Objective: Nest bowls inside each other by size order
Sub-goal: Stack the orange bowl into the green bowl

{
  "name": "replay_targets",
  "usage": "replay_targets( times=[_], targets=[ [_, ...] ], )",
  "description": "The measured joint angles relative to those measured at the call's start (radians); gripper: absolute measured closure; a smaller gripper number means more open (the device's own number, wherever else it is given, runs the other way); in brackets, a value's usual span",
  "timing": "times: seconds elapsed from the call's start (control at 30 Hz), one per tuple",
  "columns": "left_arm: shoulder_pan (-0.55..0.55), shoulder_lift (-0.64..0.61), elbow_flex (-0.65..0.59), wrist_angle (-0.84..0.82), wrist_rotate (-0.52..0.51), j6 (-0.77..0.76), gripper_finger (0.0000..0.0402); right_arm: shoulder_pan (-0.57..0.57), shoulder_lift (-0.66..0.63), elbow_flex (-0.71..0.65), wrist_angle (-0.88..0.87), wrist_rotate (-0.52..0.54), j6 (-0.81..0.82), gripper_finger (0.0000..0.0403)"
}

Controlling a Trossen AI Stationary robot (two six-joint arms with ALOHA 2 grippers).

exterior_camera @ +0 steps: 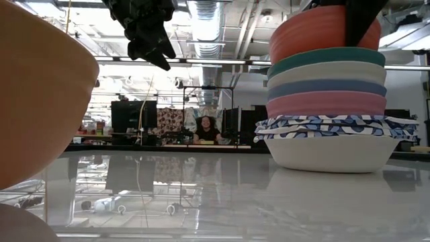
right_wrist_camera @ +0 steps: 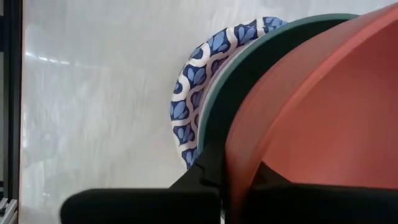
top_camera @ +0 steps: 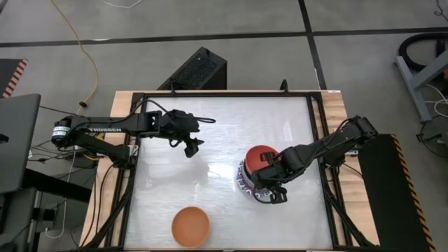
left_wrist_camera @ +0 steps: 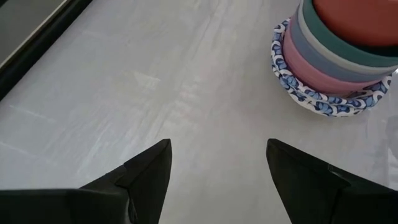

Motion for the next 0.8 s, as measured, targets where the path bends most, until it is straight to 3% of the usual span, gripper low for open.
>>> replay_targets(
  times=[0.8],
  targets=[
    [0.000,0.000,0.000,0.000,-0.008,-0.002,0.0150,-0.015,0.000,0.001,-0.001,0.023,0.000,0.0343]
  ],
)
